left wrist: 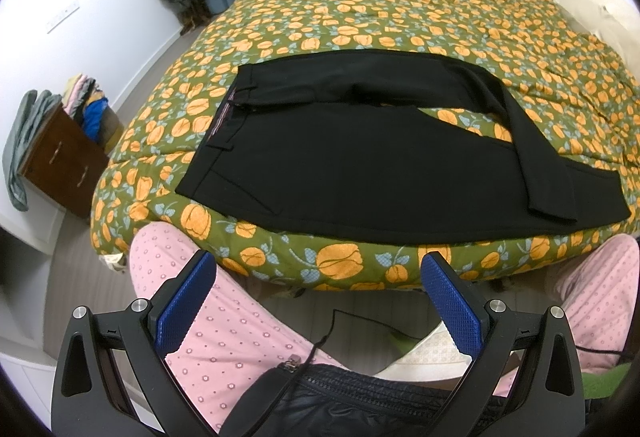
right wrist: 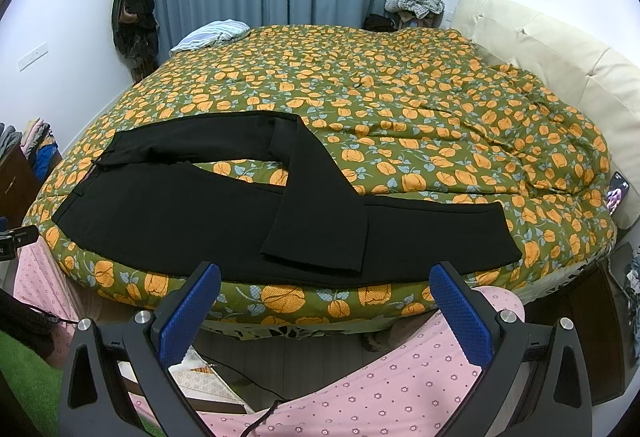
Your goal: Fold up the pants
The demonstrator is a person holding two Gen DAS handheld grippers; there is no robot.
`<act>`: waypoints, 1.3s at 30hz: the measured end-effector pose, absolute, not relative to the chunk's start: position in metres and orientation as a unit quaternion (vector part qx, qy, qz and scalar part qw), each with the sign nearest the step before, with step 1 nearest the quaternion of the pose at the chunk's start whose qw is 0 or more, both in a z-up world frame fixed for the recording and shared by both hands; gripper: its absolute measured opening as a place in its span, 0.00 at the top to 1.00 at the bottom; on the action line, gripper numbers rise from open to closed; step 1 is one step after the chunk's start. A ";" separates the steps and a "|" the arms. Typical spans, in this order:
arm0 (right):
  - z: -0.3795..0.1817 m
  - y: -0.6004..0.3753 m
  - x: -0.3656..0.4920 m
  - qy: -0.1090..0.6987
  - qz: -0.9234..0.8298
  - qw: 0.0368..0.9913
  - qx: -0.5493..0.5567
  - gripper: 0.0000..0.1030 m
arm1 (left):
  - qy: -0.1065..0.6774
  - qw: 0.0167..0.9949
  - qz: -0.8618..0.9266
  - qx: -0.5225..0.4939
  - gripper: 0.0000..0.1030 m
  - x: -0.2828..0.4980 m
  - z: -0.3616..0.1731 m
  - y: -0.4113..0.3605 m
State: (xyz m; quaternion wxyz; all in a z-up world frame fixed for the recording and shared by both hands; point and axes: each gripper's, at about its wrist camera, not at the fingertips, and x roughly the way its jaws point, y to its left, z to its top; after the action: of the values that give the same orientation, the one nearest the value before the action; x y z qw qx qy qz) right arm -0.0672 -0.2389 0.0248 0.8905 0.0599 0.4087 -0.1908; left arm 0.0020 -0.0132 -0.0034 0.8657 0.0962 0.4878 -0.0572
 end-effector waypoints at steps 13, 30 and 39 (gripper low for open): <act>0.025 -0.237 -0.062 0.410 -0.188 0.890 0.059 0.00 | 0.490 0.865 -0.059 0.097 0.01 0.005 -0.005 -0.014; 0.018 -0.232 -0.058 0.414 -0.182 0.890 0.059 0.00 | 0.492 0.863 -0.059 0.098 0.01 0.005 -0.008 -0.012; 0.017 -0.231 -0.057 0.414 -0.182 0.890 0.060 0.00 | 0.492 0.863 -0.059 0.098 0.01 0.005 -0.010 -0.009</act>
State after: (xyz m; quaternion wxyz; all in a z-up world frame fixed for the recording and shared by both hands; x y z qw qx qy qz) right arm -0.0573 -0.2314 0.0168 0.8897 0.0598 0.4143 -0.1823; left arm 0.0049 -0.0093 -0.0101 0.8628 0.0979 0.4925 -0.0586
